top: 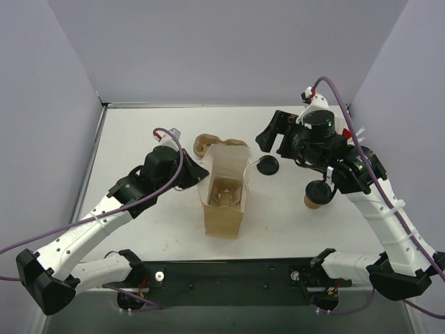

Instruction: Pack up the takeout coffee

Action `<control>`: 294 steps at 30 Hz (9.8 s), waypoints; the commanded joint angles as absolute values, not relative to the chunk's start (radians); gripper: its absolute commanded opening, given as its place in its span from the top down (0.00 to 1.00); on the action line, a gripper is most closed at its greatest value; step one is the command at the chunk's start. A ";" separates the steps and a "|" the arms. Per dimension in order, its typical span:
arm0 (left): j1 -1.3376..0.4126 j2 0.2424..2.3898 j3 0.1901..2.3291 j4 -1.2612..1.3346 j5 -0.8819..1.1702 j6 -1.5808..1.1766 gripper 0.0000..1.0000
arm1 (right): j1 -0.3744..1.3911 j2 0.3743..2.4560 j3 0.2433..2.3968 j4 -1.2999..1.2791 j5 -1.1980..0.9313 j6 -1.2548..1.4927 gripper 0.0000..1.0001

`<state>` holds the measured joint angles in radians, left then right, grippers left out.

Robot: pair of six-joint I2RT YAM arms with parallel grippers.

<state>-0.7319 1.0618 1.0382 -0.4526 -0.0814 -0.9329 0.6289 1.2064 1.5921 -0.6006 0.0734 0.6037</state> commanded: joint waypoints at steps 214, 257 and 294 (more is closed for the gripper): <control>-0.634 1.170 1.312 -0.700 -0.095 -0.548 1.00 | 0.454 1.140 1.332 -0.913 0.249 0.611 0.31; -0.623 1.158 1.296 -0.624 0.037 -0.649 1.00 | 0.006 1.299 1.002 -0.670 0.136 0.522 0.12; -0.623 1.177 1.301 -0.627 0.031 -0.646 1.00 | 0.003 1.267 1.012 -0.698 0.127 0.512 0.16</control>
